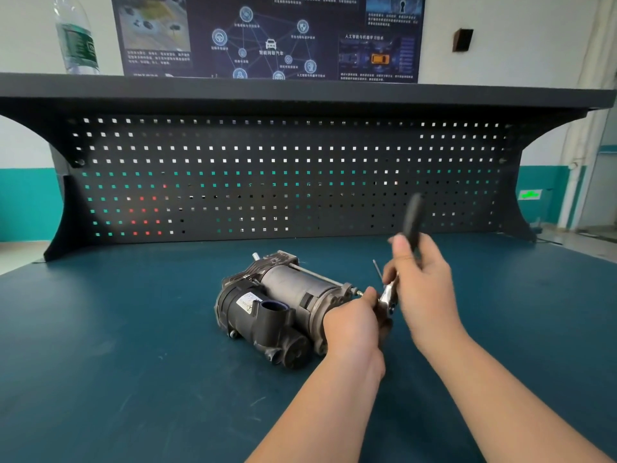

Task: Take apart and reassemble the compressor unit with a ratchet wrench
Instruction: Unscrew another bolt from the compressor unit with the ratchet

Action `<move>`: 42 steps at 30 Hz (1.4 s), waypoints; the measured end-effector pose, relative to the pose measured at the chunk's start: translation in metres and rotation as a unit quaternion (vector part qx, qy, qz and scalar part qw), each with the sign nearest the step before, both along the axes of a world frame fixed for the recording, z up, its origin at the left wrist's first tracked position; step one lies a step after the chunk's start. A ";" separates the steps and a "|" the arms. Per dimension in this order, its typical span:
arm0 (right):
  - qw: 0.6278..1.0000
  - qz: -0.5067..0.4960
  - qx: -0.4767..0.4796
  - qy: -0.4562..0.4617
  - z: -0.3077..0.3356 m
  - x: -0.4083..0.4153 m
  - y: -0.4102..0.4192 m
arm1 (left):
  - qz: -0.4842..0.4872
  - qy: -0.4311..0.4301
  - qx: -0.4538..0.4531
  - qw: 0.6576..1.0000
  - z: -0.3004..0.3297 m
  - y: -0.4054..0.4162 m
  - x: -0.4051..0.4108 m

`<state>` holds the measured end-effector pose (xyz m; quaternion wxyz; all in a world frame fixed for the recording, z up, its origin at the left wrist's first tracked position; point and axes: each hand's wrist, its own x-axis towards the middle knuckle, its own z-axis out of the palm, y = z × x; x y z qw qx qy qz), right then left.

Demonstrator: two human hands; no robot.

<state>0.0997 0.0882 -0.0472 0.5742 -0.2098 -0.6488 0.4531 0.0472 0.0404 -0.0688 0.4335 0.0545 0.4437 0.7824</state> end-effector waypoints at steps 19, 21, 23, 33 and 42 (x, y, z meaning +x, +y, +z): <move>0.978 0.048 0.181 -0.095 -0.001 0.008 -0.008 | -0.035 0.003 0.002 0.999 0.001 -0.005 0.003; 0.978 0.059 0.180 -0.086 0.000 0.007 -0.009 | -0.028 -0.005 0.001 1.000 0.002 -0.004 0.002; 0.991 0.048 0.121 -0.040 0.002 0.006 -0.007 | -0.024 -0.005 0.002 1.000 0.002 -0.004 0.002; 0.826 0.147 -0.512 0.184 -0.009 0.001 0.018 | -0.029 -0.017 0.015 0.999 0.004 -0.006 0.004; 0.953 -0.008 0.268 -0.140 -0.007 0.003 -0.014 | -0.032 0.018 0.030 0.999 0.000 -0.004 0.000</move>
